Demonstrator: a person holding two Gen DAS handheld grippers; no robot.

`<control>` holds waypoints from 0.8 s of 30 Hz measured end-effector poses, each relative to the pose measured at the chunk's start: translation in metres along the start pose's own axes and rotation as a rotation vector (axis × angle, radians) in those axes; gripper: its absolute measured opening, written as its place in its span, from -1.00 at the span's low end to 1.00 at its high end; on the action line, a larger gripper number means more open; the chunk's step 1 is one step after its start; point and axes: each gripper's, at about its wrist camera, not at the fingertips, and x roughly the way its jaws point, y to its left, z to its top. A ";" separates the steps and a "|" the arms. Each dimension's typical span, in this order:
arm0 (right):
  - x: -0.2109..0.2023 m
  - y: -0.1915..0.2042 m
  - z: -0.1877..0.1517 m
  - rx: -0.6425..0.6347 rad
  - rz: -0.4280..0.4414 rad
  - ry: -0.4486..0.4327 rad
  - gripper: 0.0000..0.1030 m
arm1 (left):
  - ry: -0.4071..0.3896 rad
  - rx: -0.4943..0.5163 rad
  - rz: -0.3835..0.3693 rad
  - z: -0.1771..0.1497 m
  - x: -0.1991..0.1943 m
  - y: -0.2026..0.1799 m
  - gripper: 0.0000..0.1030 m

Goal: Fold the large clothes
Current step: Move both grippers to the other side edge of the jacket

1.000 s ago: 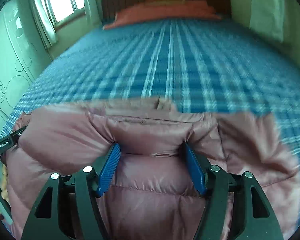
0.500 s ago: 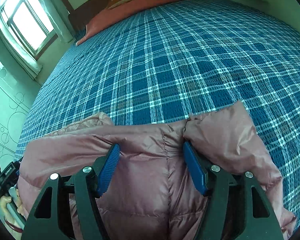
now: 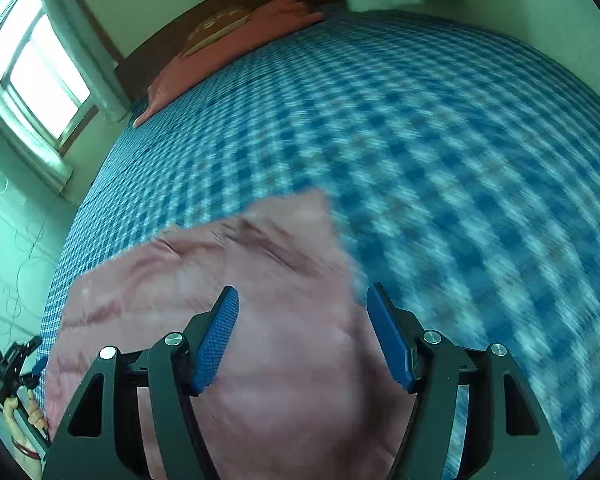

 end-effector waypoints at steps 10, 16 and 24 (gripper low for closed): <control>-0.080 -0.084 -0.111 0.219 0.107 -0.012 0.28 | -0.033 -0.238 -0.018 -0.104 -0.077 0.087 0.51; -0.092 -0.075 -0.165 0.333 0.266 -0.031 0.28 | -0.053 -0.273 -0.109 -0.156 -0.102 0.071 0.51; -0.061 -0.037 -0.175 0.394 0.327 -0.040 0.30 | -0.028 -0.385 -0.220 -0.169 -0.071 0.049 0.53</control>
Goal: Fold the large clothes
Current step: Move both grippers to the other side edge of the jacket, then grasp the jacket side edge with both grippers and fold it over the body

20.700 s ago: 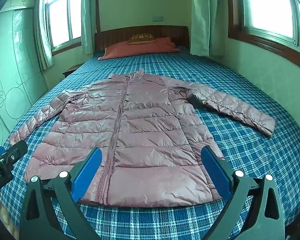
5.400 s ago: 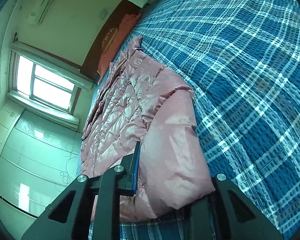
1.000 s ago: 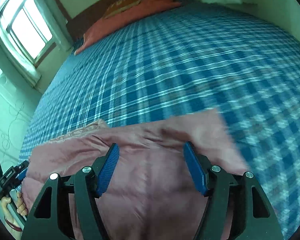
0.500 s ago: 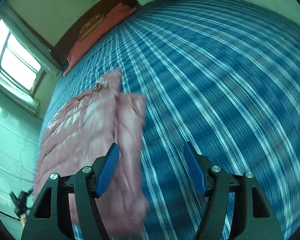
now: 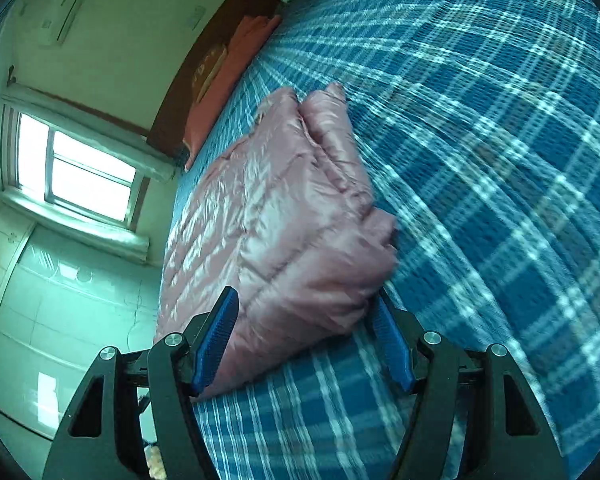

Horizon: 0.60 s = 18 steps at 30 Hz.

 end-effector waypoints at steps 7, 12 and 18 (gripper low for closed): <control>0.018 0.001 0.007 0.036 -0.030 -0.085 0.28 | -0.040 -0.027 0.022 0.009 0.018 -0.001 0.15; 0.034 0.002 0.009 0.061 -0.005 -0.068 -0.21 | -0.050 0.033 0.044 0.003 0.018 -0.010 0.13; 0.041 0.005 0.009 0.054 -0.005 -0.080 -0.30 | -0.061 0.020 0.025 0.001 0.029 -0.016 0.14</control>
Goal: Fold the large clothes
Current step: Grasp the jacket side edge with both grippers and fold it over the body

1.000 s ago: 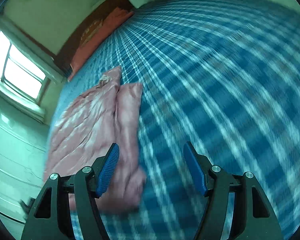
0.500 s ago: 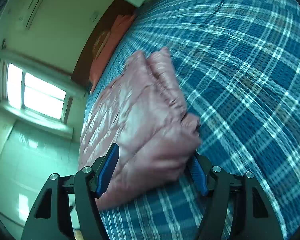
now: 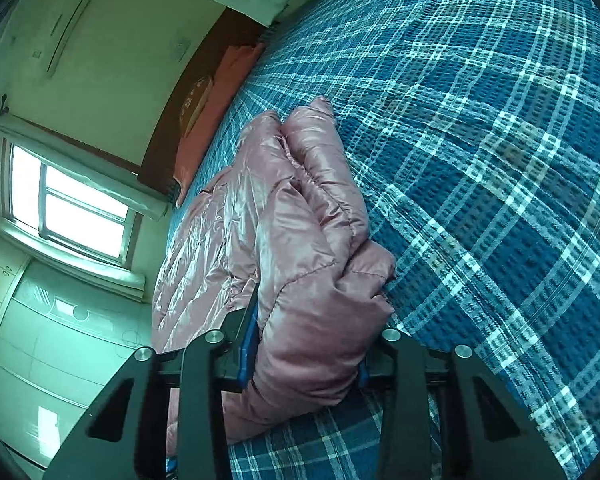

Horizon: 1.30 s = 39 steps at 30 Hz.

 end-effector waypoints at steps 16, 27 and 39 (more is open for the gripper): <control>0.002 0.000 -0.011 -0.022 0.005 -0.007 -0.26 | 0.026 -0.018 -0.012 -0.005 0.010 -0.010 -0.56; -0.024 -0.005 -0.016 -0.052 0.033 0.009 -0.61 | 0.009 0.102 0.024 -0.008 -0.018 -0.026 -0.77; -0.075 -0.020 -0.047 -0.065 0.027 0.032 -0.61 | 0.000 0.171 0.066 -0.038 -0.066 0.001 -0.77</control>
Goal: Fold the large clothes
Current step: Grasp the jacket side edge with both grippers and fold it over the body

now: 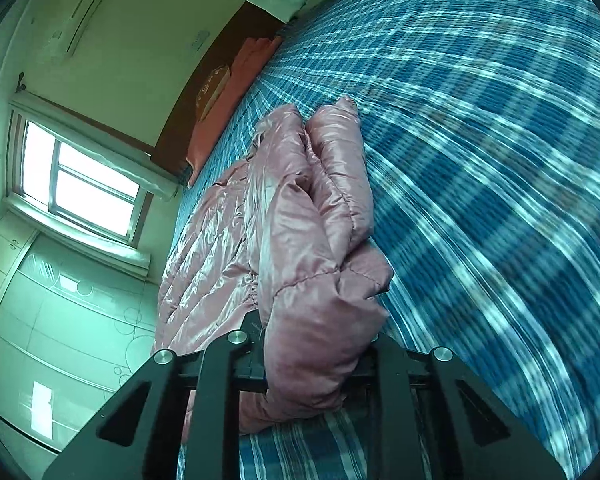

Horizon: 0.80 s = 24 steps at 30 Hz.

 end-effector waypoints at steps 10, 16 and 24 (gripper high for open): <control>-0.039 -0.009 -0.028 -0.010 0.012 0.021 -0.61 | 0.013 -0.017 0.000 -0.021 -0.037 0.028 -0.77; -0.056 -0.013 -0.046 -0.038 0.012 0.033 -0.61 | 0.013 -0.018 0.002 -0.031 -0.058 0.044 -0.77; -0.072 -0.023 -0.056 -0.025 0.029 0.043 -0.61 | 0.015 -0.003 0.004 -0.044 -0.077 0.056 -0.77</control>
